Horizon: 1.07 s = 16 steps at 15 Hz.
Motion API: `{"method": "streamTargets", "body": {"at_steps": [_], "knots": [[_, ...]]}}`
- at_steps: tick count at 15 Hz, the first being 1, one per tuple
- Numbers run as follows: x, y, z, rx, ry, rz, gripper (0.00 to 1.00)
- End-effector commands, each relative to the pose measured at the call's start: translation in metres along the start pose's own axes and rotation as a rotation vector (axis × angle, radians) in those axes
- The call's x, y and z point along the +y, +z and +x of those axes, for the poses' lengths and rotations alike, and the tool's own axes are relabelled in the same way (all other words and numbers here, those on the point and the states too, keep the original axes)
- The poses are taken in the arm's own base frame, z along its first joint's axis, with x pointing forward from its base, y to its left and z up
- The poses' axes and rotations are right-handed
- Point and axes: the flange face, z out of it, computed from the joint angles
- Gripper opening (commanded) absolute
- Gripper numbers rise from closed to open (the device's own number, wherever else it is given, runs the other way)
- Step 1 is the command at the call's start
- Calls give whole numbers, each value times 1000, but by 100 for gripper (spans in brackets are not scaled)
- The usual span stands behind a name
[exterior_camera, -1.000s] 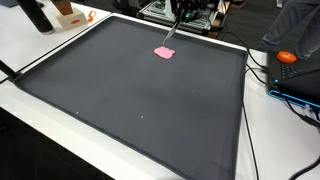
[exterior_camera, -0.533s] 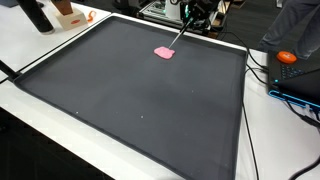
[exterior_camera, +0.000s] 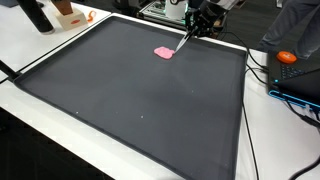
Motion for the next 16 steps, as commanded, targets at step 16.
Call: {"method": "streamTargets", "body": {"at_steps": [16], "knots": [[53,-3,54,-89,52,204,1]]}}
